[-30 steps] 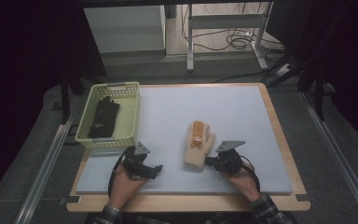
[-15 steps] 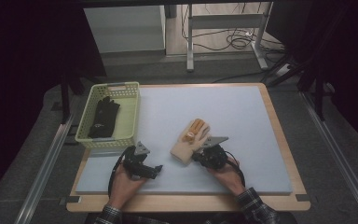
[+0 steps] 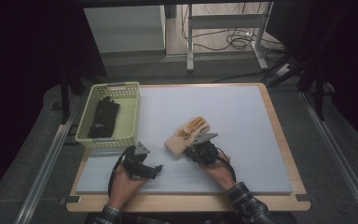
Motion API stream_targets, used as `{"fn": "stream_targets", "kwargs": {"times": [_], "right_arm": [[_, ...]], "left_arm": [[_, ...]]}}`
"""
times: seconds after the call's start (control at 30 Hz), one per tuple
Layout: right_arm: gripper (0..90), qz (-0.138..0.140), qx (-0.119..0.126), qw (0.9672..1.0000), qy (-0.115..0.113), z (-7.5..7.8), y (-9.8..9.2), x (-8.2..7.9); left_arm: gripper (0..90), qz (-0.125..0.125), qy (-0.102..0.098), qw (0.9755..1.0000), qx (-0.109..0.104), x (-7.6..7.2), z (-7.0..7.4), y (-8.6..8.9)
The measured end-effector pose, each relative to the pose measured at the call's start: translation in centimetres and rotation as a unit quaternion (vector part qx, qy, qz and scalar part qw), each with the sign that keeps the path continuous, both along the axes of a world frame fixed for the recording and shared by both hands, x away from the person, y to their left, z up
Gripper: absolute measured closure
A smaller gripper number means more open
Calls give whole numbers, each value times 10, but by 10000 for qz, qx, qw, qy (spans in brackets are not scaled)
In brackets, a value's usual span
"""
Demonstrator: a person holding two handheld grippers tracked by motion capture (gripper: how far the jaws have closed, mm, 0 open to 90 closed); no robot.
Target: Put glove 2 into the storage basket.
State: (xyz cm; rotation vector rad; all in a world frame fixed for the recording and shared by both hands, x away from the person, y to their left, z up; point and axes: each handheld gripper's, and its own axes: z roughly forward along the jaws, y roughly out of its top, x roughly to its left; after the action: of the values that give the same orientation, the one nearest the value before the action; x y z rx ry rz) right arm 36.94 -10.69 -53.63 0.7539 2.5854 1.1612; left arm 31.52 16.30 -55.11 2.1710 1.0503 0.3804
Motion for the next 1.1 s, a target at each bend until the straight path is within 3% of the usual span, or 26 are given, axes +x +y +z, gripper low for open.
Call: {"fn": "stream_targets", "kwargs": {"times": [0.47, 1.1], "right_arm": [[646, -177, 43, 9998, -124, 13, -26, -6], [304, -953, -11, 9952, -242, 24, -101, -10]], "left_arm": [[3, -1, -2, 10000, 1, 0, 0, 0], [2, 1, -3, 10000, -1, 0, 0, 0]]}}
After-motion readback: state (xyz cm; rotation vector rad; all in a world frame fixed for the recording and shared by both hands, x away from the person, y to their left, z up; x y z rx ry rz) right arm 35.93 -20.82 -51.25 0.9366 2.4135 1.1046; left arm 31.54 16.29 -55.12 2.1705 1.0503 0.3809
